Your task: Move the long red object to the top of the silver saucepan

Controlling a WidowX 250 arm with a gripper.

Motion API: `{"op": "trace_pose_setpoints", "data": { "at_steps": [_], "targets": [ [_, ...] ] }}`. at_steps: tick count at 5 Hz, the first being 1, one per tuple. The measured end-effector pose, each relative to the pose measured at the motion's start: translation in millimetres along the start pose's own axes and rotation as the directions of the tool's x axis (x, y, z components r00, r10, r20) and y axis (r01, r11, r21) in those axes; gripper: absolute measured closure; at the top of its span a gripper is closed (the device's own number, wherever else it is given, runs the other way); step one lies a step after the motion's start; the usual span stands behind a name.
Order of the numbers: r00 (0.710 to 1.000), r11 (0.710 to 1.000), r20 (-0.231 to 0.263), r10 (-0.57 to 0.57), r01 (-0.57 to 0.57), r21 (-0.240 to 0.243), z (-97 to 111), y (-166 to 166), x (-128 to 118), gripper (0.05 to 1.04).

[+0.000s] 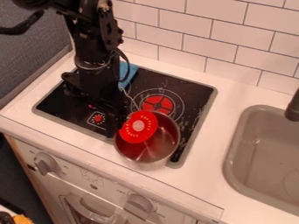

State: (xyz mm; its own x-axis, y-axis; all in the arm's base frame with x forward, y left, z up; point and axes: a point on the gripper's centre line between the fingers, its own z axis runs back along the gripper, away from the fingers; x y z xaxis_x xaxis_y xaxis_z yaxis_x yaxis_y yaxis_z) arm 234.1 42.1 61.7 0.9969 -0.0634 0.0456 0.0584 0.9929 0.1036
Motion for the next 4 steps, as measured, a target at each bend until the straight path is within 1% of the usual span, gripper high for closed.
{"op": "trace_pose_setpoints", "data": {
  "at_steps": [1,2,3,4],
  "targets": [
    [1.000,1.000,-0.019,-0.002,0.002,-0.005,-5,-1,-1,0.082],
    [0.996,0.997,-0.027,0.083,-0.083,0.002,-12,29,6,0.082],
    [0.984,0.984,-0.015,0.178,-0.178,0.015,-19,65,16,0.082],
    [0.972,0.972,-0.009,0.234,-0.234,0.001,-33,85,24,0.082]
  ]
}}
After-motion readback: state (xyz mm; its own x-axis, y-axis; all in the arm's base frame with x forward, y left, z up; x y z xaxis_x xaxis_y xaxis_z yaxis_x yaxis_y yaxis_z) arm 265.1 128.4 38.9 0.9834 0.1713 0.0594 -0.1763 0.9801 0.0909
